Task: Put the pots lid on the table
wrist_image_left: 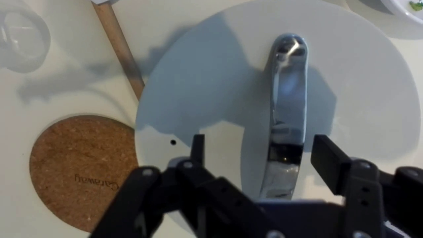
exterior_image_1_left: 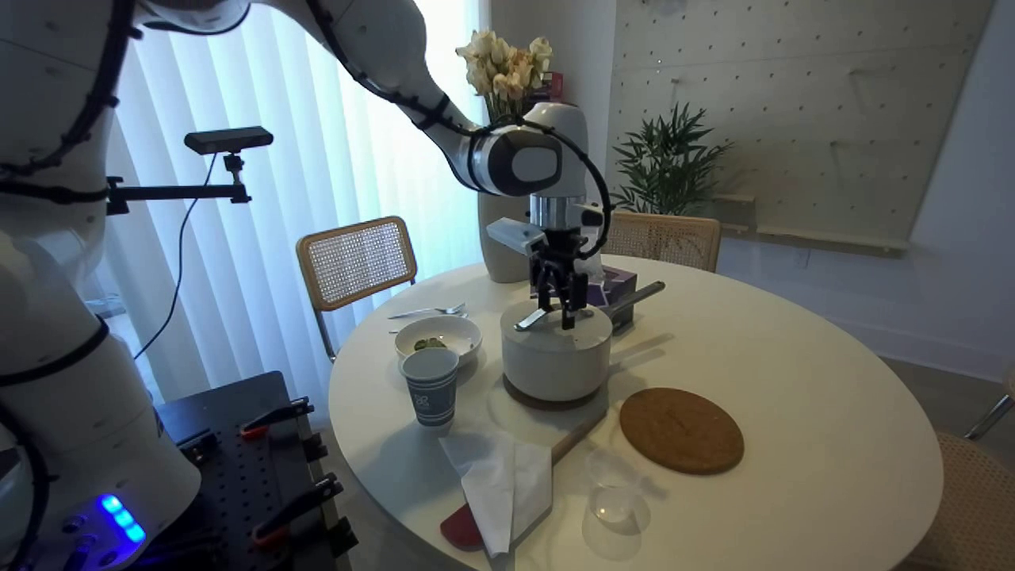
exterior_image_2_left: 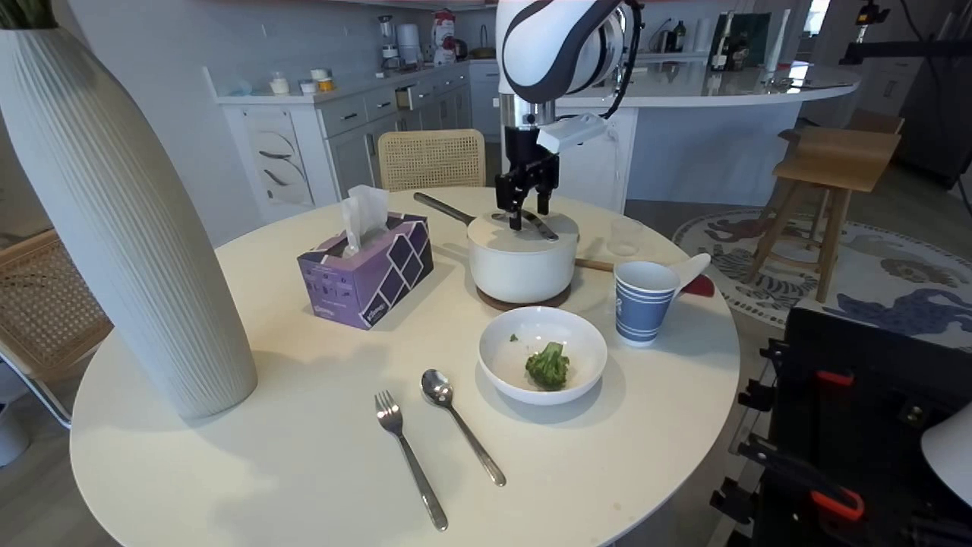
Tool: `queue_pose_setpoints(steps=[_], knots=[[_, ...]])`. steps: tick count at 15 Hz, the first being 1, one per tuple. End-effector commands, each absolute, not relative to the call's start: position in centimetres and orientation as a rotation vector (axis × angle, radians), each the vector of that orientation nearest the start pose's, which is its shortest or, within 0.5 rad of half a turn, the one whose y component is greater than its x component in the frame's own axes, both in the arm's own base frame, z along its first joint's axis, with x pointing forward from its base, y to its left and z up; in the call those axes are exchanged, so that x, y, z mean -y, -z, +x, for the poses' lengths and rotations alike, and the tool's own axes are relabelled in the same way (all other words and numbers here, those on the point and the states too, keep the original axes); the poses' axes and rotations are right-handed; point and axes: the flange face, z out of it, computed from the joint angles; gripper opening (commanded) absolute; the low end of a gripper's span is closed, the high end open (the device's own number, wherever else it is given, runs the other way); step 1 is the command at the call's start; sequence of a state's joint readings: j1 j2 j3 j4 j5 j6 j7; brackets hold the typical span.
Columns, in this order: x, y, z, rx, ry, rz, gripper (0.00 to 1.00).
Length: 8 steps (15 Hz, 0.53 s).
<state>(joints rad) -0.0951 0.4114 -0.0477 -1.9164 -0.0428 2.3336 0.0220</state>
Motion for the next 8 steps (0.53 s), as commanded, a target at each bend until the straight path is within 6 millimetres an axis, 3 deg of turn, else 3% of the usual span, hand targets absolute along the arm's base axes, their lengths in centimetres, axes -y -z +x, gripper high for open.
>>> queue_pose_setpoints(steps=[1, 8], knots=[[8.45, -29.13, 62.99, -0.201, -0.001, -3.172, 0.51], [7.91, -30.00, 63.73, -0.209, 0.025, -3.171, 0.02]])
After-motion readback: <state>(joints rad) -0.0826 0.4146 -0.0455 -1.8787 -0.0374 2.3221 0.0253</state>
